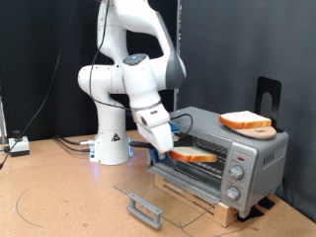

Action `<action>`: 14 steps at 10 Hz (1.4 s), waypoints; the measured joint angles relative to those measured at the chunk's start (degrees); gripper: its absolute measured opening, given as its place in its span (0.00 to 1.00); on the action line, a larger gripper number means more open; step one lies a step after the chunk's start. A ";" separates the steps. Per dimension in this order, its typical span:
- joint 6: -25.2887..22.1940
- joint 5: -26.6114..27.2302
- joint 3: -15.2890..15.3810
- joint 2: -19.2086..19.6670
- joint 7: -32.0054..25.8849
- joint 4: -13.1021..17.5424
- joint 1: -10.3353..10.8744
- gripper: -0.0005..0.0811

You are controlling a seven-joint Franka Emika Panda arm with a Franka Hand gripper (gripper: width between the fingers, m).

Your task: Make a piece of toast with the oven

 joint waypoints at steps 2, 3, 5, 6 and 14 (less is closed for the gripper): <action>1.04 -1.93 3.13 -1.86 0.36 -1.18 0.54 0.49; 2.03 -3.18 4.55 -2.50 0.99 -2.08 0.54 0.49; 5.34 -5.66 6.63 -2.83 2.18 -3.44 0.18 0.49; 6.57 -6.55 7.03 -2.85 2.23 -3.64 -0.01 0.49; 3.69 -8.30 3.36 -4.72 -0.48 -2.72 -2.68 0.49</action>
